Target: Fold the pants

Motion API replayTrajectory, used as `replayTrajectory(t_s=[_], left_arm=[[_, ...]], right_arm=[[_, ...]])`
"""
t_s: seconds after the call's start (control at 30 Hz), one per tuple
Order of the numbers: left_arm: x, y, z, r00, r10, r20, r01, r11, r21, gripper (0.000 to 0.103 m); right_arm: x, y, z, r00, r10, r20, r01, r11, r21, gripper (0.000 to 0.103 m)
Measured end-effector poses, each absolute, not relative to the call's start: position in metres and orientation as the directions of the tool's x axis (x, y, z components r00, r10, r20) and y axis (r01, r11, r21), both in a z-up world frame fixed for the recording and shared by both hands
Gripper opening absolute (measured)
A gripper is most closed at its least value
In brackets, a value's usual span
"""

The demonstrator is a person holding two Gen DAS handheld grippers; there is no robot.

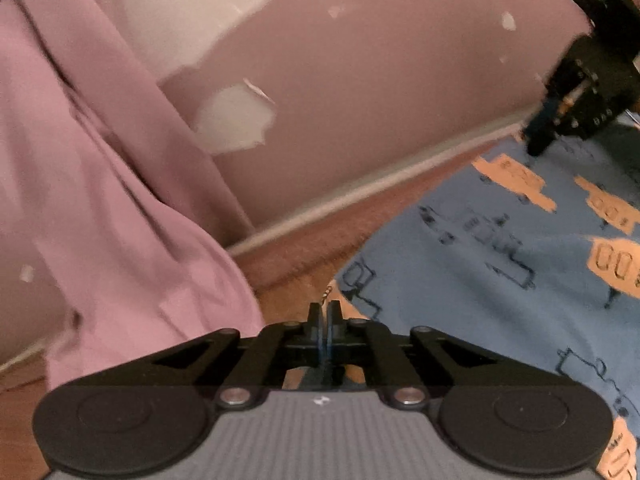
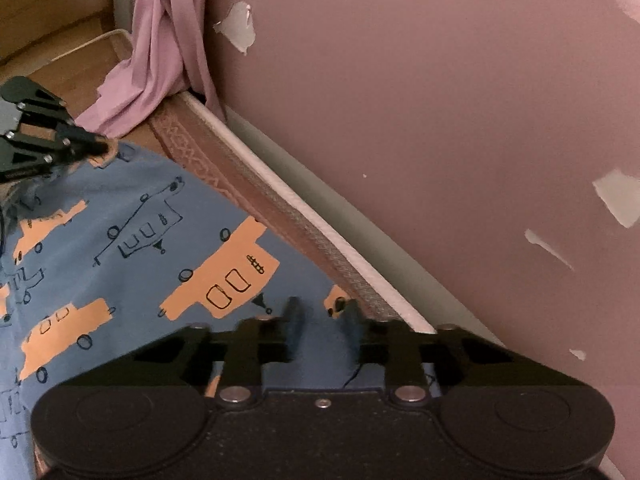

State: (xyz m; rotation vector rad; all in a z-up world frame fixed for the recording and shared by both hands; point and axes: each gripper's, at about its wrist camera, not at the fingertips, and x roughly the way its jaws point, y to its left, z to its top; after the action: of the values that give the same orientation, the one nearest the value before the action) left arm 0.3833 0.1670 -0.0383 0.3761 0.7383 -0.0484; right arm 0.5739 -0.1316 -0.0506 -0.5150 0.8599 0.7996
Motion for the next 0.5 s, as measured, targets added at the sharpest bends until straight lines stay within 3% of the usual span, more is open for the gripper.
replayTrajectory(t_s=[0.1,0.33,0.43,0.5], left_arm=[[0.37,0.164,-0.028,0.789,0.109,-0.605,0.152,0.919,0.363,0.002],[0.329,0.141,-0.014,0.894,0.138,-0.427,0.124,0.838,0.531,0.002],[0.321,0.129,-0.011,0.905,0.123,-0.407,0.149,0.806,0.574,0.002],[0.314,0.125,-0.008,0.921,0.121,-0.371,0.136,0.791,0.596,0.002]], right_arm=[[0.564,-0.135,-0.05,0.446,0.391,-0.805,-0.777,0.615,-0.132,0.0],[0.539,-0.145,-0.037,0.558,0.38,-0.737,-0.742,0.626,-0.239,0.0],[0.536,-0.141,-0.03,0.542,0.416,-0.73,-0.772,0.589,-0.237,0.034],[0.534,-0.132,-0.025,0.524,0.444,-0.727,-0.801,0.547,-0.242,0.038]])
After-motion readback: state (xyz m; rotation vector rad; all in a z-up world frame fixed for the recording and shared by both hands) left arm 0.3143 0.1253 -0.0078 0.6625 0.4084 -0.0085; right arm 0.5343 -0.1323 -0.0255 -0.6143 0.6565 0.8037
